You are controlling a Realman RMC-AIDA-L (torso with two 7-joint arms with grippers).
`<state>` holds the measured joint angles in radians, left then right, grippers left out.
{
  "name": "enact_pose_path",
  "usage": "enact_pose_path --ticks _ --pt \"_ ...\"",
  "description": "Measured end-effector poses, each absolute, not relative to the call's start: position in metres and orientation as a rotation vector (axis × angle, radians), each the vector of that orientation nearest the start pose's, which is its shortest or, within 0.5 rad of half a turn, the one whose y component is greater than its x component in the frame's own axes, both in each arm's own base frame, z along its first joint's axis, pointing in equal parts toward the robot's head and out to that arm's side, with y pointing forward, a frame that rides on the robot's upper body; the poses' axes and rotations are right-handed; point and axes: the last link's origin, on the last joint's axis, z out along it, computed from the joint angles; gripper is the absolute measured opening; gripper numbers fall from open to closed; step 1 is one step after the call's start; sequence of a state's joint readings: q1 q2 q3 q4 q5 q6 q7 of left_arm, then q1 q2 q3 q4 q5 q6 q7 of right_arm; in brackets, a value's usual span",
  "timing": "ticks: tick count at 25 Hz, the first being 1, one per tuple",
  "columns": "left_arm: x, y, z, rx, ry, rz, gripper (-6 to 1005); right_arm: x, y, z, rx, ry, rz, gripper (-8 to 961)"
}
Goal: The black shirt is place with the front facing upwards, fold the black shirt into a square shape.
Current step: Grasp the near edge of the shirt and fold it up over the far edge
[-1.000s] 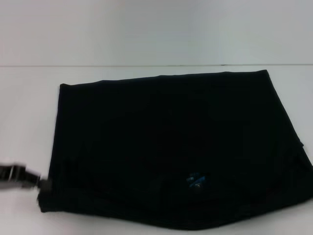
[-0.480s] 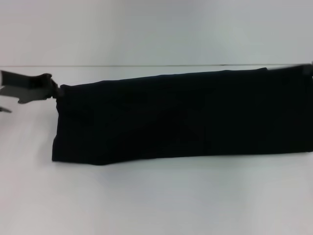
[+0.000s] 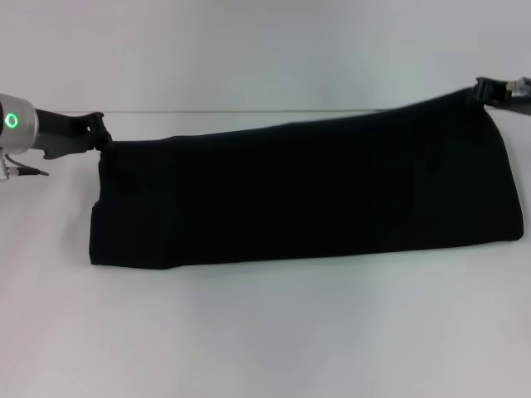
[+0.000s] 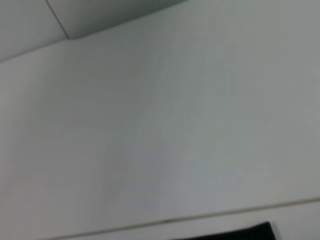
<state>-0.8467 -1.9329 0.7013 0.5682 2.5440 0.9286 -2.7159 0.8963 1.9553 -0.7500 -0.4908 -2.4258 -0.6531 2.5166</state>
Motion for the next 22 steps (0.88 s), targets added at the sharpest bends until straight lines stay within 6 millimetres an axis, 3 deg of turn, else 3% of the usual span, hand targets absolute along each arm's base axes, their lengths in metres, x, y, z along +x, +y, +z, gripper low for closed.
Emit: enact_pose_path --ticks 16,22 --pt "-0.264 0.476 0.066 -1.771 -1.555 -0.286 55 0.247 0.500 0.042 -1.774 1.271 0.320 42" --pt "-0.260 0.478 0.068 -1.775 -1.545 -0.298 57 0.239 0.507 0.052 -1.774 1.233 0.335 43"
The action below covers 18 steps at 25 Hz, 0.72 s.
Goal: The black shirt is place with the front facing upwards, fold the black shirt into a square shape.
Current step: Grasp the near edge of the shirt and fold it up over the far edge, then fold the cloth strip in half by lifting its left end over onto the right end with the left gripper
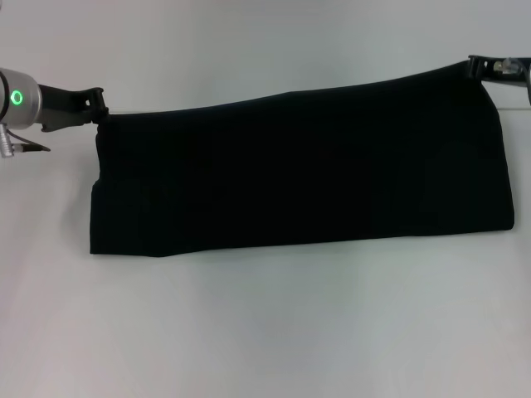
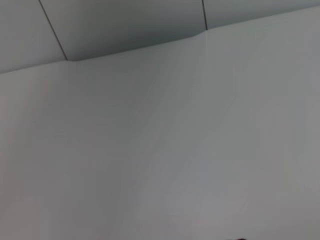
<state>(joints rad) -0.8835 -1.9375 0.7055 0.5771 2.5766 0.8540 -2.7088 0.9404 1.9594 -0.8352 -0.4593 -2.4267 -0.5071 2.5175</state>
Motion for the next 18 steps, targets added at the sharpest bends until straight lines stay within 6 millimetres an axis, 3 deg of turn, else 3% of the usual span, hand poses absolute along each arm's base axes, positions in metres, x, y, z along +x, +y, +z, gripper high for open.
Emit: enact_pose_path --ticks 12,16,17,18 --pt "-0.254 0.487 0.071 -1.776 -1.464 -0.310 61 0.242 0.508 0.057 -1.769 1.229 0.322 42" --pt "-0.256 0.491 0.077 -1.736 -1.440 -0.333 63 0.254 0.510 0.080 -1.703 1.221 0.345 42" --pt "-0.260 0.491 0.087 -1.682 -1.476 -0.384 63 0.256 0.511 0.091 -1.682 1.216 0.358 42" --pt "-0.261 0.491 0.089 -1.672 -1.482 -0.395 97 0.257 0.512 0.101 -1.670 1.214 0.371 83"
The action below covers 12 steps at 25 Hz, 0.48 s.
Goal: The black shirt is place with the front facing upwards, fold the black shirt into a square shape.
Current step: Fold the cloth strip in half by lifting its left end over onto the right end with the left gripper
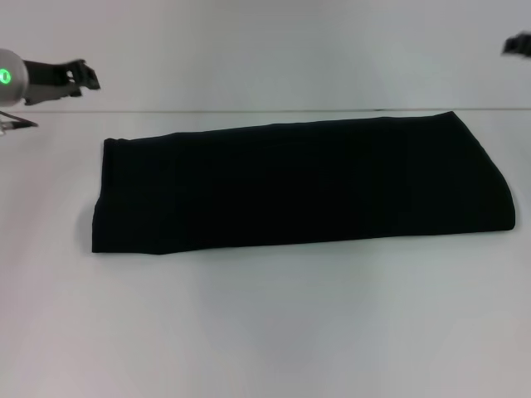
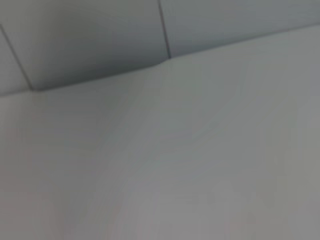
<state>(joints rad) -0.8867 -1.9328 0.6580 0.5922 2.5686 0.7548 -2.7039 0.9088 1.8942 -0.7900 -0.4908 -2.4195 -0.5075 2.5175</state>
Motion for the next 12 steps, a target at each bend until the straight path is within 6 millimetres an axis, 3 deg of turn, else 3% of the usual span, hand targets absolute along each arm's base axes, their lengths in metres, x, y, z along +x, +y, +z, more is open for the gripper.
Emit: enact_pose_path --ticks 4,6,8,12 --pt "-0.269 0.480 0.100 -1.638 -1.563 -0.488 233 0.260 0.503 0.135 -1.684 1.280 0.447 245" --pt "-0.272 0.468 0.097 -1.667 -1.612 -0.537 338 0.264 0.490 0.141 -1.711 1.347 0.515 390" --pt "-0.277 0.450 0.092 -1.716 -1.678 -0.617 479 0.270 0.470 0.139 -1.768 1.425 0.601 510" --pt "-0.293 0.409 0.081 -1.786 -1.843 -0.829 637 0.287 0.423 0.126 -1.902 1.548 0.816 704"
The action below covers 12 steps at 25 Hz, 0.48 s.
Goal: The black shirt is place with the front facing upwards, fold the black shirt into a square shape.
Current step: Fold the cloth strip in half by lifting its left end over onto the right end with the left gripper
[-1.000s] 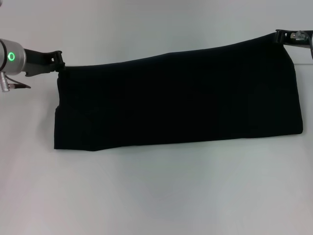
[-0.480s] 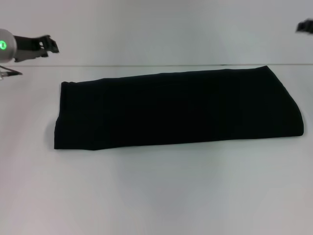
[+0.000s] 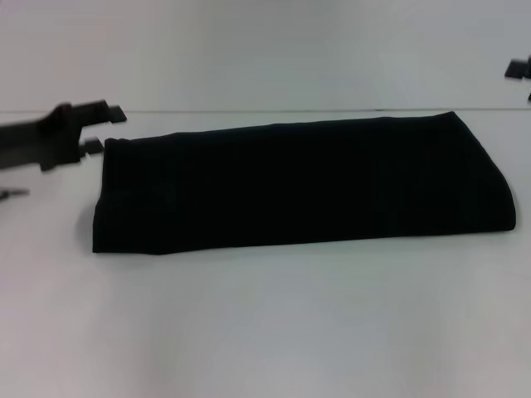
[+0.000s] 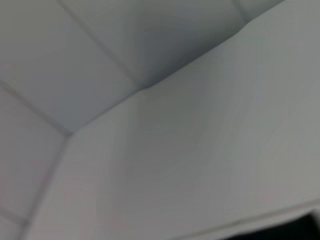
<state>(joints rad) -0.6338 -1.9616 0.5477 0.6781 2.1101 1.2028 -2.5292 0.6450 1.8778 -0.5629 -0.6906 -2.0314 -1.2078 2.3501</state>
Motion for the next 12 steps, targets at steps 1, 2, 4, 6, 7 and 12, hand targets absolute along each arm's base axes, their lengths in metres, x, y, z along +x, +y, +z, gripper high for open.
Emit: enact_pose_path --ticks 1,2,4,6,7,12 --pt "-0.296 0.397 0.078 2.300 2.412 1.136 677 0.291 0.412 0.123 -1.925 1.572 0.864 740" --pt "-0.298 0.389 0.077 2.255 2.389 1.153 716 0.297 0.397 0.119 -1.948 1.602 0.935 775" --pt "-0.300 0.370 0.074 2.159 2.333 1.161 779 0.303 0.379 0.116 -1.970 1.634 1.032 846" --pt "-0.303 0.352 0.070 2.063 2.311 1.151 842 0.308 0.362 0.112 -1.973 1.655 1.130 917" --pt "-0.305 0.347 0.068 2.018 2.322 1.148 873 0.311 0.358 0.110 -1.968 1.658 1.156 920" --pt "-0.324 0.329 0.050 1.769 2.493 1.118 841 0.317 0.352 0.109 -1.948 1.665 1.163 934"
